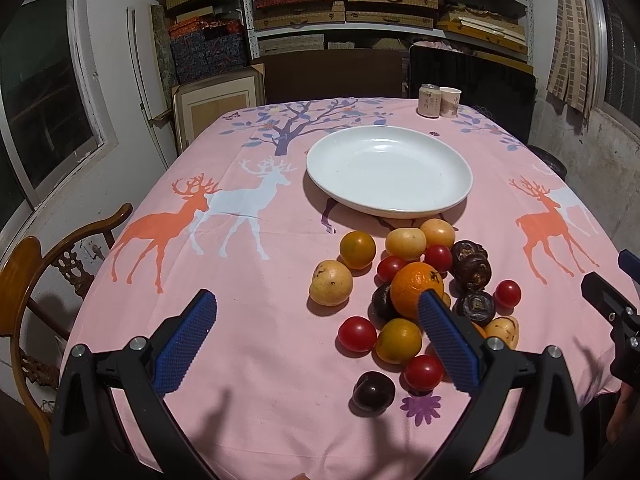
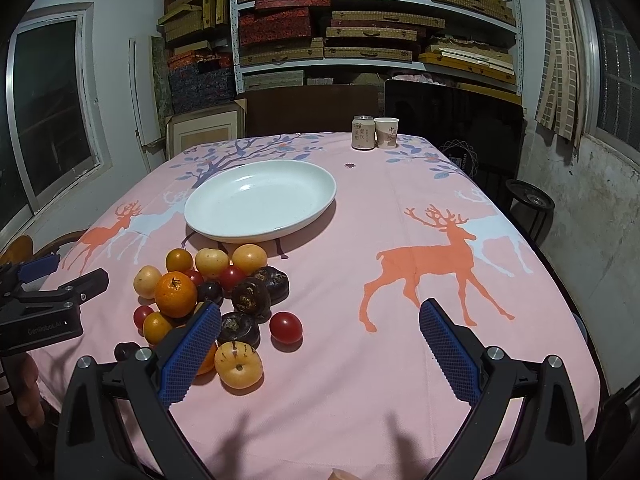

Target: Organize fruits

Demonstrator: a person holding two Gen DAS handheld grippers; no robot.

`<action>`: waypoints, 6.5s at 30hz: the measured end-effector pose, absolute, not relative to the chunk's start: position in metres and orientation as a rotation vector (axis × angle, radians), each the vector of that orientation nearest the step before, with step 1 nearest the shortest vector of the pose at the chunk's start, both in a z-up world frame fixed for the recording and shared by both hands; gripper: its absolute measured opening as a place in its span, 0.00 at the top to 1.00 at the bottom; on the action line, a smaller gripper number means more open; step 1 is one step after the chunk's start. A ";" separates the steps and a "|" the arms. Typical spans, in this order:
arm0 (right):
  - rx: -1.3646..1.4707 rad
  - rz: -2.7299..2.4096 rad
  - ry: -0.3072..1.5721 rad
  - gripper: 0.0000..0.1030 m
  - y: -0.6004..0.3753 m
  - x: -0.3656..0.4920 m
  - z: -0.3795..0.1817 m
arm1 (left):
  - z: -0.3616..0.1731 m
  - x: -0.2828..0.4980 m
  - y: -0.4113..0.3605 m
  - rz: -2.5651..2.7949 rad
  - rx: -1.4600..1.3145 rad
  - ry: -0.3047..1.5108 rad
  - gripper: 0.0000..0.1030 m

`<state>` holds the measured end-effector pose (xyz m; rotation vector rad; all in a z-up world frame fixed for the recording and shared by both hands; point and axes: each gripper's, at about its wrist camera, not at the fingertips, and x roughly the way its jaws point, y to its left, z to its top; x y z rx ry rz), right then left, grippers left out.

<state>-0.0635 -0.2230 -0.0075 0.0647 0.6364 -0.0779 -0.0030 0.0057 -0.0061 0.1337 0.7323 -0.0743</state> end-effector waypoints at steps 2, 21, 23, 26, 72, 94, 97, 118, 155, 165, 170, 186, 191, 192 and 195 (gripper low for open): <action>0.066 -0.079 0.639 0.03 -0.223 -0.063 -0.008 | -0.007 -0.003 0.006 -0.074 0.134 0.733 0.04; 0.064 -0.078 0.639 0.03 -0.222 -0.064 -0.009 | -0.008 -0.003 0.005 -0.075 0.133 0.732 0.04; 0.064 -0.079 0.640 0.03 -0.222 -0.064 -0.009 | -0.008 -0.003 0.005 -0.074 0.131 0.733 0.04; 0.066 -0.081 0.640 0.03 -0.222 -0.065 -0.010 | -0.008 -0.003 0.005 -0.073 0.133 0.733 0.04; 0.120 -0.083 0.692 0.03 -0.232 -0.063 -0.021 | -0.087 -0.022 -0.004 -0.263 0.307 0.868 0.20; -0.153 0.223 0.792 0.24 -0.190 -0.056 -0.065 | -0.066 -0.028 0.003 -0.381 0.192 0.774 0.73; -0.144 0.248 0.824 0.28 -0.184 -0.043 -0.076 | -0.068 -0.030 0.002 -0.387 0.194 0.787 0.73; -0.058 0.324 0.721 0.63 -0.203 -0.037 -0.032 | -0.041 -0.016 0.016 -0.401 0.120 0.729 0.73; 0.042 0.192 0.737 0.35 -0.235 0.193 -0.004 | -0.010 0.230 -0.023 -0.388 0.094 0.801 0.24; 0.060 0.138 0.661 0.35 -0.233 0.024 -0.014 | -0.029 0.065 0.021 -0.368 0.170 0.729 0.13; 0.091 0.122 0.686 0.35 -0.227 -0.012 -0.031 | -0.054 0.060 0.040 -0.316 0.083 0.791 0.13; 0.012 0.054 0.670 0.35 -0.214 -0.036 -0.030 | -0.088 0.083 0.024 -0.393 -0.033 0.872 0.63; 0.015 0.078 0.784 0.35 -0.219 -0.020 -0.054 | -0.078 0.079 0.037 -0.387 -0.112 0.796 0.63; 0.016 0.084 0.807 0.35 -0.219 -0.017 -0.060 | -0.077 0.079 0.040 -0.385 -0.125 0.790 0.63; 0.008 0.095 0.830 0.35 -0.213 -0.011 -0.069 | -0.077 0.080 0.042 -0.381 -0.137 0.786 0.63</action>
